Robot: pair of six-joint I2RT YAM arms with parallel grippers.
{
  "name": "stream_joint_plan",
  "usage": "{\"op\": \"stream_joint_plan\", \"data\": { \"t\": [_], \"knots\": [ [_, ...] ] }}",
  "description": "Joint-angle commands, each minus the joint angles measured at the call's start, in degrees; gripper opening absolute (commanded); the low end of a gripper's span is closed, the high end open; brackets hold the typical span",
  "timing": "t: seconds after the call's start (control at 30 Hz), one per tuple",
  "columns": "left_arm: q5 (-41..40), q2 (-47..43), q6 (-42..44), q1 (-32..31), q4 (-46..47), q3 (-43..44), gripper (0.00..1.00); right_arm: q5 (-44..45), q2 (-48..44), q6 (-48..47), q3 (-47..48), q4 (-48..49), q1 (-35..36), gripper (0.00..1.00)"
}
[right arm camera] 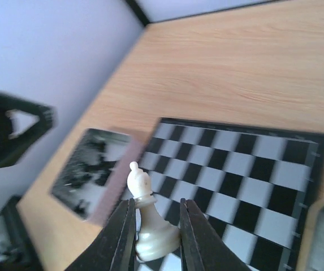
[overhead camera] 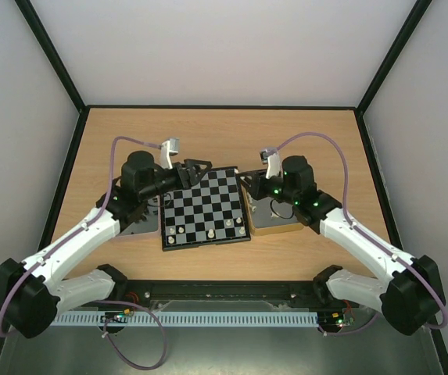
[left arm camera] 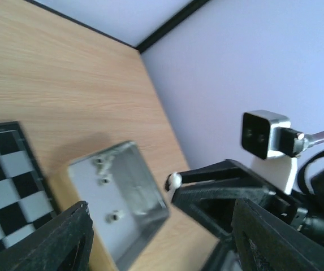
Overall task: Set up the chess pieces on the board
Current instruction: Place the chess piece on the chessboard.
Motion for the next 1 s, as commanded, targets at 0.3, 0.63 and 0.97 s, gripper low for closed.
{"op": "stream_joint_plan", "data": {
  "t": [0.3,0.63,0.97],
  "knots": [
    [20.6,1.6,-9.2,0.4,9.9,4.7,0.57,-23.9,-4.2,3.7,0.3,14.8,1.4,0.16],
    [23.7,3.5,-8.7,-1.1,10.8,5.0,0.43,-26.3,-3.8,4.1,0.5,15.4,1.8,0.16],
    [24.7,5.6,-8.5,-2.8,11.0,6.0,0.22,-26.3,-3.4,3.9,0.4,14.5,2.0,0.16]
  ]
}}
